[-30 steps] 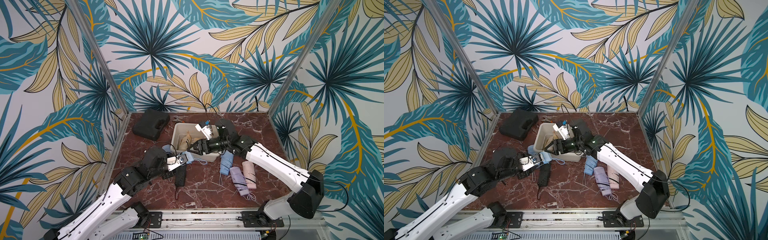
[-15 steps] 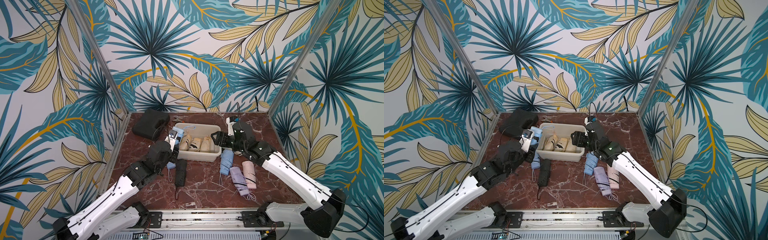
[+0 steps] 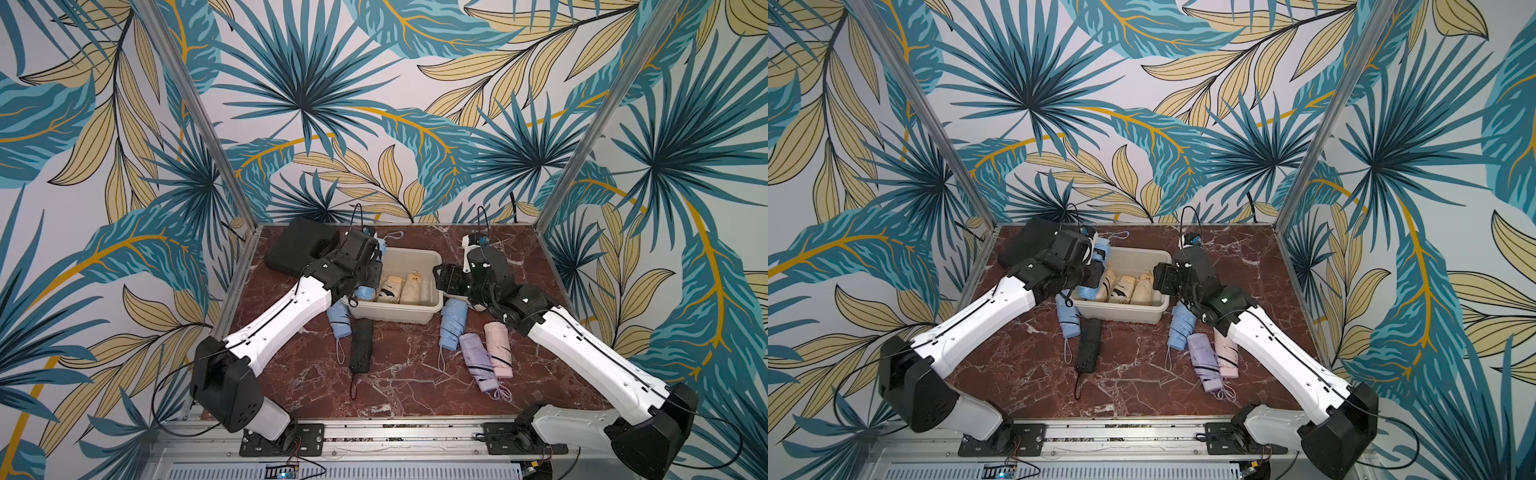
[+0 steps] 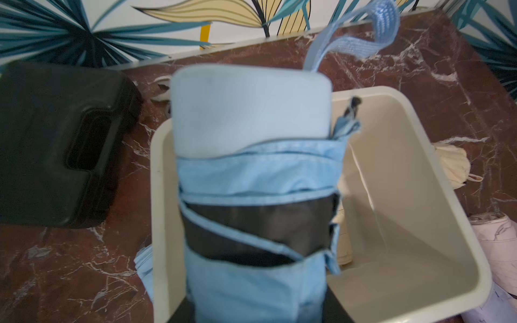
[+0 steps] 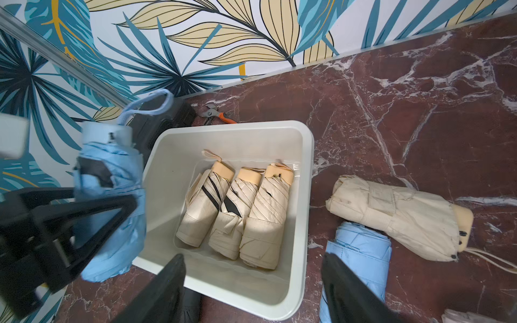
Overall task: Put the umbrella into the storage box
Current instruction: Place the umbrella in the storage box.
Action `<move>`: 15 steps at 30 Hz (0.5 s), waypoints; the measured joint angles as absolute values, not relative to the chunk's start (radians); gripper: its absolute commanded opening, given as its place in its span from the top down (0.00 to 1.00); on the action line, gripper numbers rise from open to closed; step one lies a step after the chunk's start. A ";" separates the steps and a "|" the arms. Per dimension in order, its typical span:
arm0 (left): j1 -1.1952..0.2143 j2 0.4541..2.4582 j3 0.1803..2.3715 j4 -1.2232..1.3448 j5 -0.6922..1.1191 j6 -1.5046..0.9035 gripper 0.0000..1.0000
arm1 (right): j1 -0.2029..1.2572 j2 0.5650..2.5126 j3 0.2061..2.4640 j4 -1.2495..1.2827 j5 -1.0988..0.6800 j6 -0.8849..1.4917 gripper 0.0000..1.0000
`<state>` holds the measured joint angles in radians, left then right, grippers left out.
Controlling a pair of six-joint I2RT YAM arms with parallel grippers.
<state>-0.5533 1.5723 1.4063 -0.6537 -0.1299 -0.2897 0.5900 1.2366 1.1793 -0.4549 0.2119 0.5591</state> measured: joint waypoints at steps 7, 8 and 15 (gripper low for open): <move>-0.508 1.706 1.429 -0.676 -0.104 -0.311 0.91 | 0.590 1.237 1.174 -0.456 0.210 0.548 0.21; -0.504 1.722 1.431 -0.680 -0.108 -0.312 0.89 | 0.590 1.237 1.174 -0.455 0.210 0.547 0.22; -0.494 1.785 1.441 -0.699 -0.142 -0.347 0.56 | 0.590 1.237 1.174 -0.449 0.213 0.561 0.21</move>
